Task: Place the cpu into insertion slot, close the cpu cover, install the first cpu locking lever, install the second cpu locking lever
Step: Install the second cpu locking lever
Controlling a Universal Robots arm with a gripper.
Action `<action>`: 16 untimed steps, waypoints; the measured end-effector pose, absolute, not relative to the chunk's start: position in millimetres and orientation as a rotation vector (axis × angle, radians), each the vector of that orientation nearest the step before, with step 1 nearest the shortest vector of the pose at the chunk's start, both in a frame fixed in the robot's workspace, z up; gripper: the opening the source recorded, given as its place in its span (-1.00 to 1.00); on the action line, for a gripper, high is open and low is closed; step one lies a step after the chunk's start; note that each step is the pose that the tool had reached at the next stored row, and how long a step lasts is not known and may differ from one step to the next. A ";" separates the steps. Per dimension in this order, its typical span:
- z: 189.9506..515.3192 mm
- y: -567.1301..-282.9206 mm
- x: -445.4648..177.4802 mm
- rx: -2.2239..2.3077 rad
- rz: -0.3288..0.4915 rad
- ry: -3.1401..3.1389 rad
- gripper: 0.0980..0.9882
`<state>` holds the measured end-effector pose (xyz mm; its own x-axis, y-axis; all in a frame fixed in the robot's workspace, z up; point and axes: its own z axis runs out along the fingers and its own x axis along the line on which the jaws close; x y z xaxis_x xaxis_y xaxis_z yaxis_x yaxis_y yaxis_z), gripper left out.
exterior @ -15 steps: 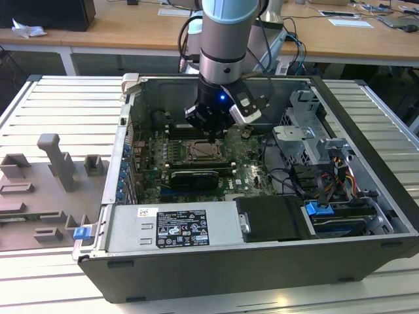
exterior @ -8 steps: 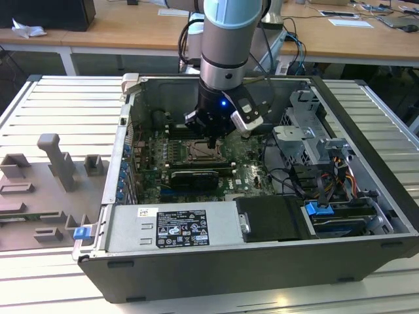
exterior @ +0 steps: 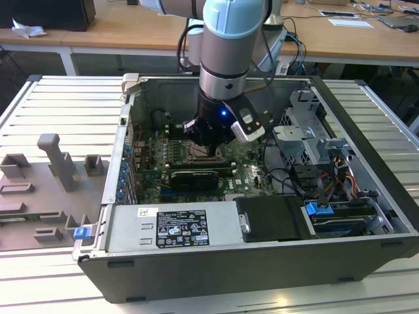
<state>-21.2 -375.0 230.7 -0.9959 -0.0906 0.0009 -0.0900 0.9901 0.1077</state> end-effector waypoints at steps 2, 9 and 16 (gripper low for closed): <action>230.6 -376.7 -27.5 0.142 -0.170 -3.128 -0.98; 223.3 -378.6 -44.7 0.142 -0.172 -3.128 -0.98; 213.4 -379.1 -53.5 0.142 -0.212 -3.127 -0.98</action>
